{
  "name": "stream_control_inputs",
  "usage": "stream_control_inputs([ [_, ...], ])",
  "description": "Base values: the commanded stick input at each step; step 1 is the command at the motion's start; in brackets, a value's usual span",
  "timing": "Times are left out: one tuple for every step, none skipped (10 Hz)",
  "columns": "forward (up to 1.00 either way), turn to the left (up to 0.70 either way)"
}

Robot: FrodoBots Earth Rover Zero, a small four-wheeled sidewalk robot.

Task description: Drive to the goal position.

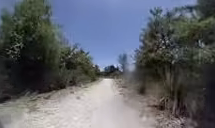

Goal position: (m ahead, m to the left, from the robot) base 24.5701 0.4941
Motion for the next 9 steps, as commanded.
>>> stream_control_inputs([
  [0.70,0.00],
  [0.70,0.00],
  [0.70,0.00],
  [0.70,0.00],
  [0.70,0.00],
  [0.69,0.00],
  [0.65,0.00],
  [0.62,0.00],
  [0.60,0.00],
])
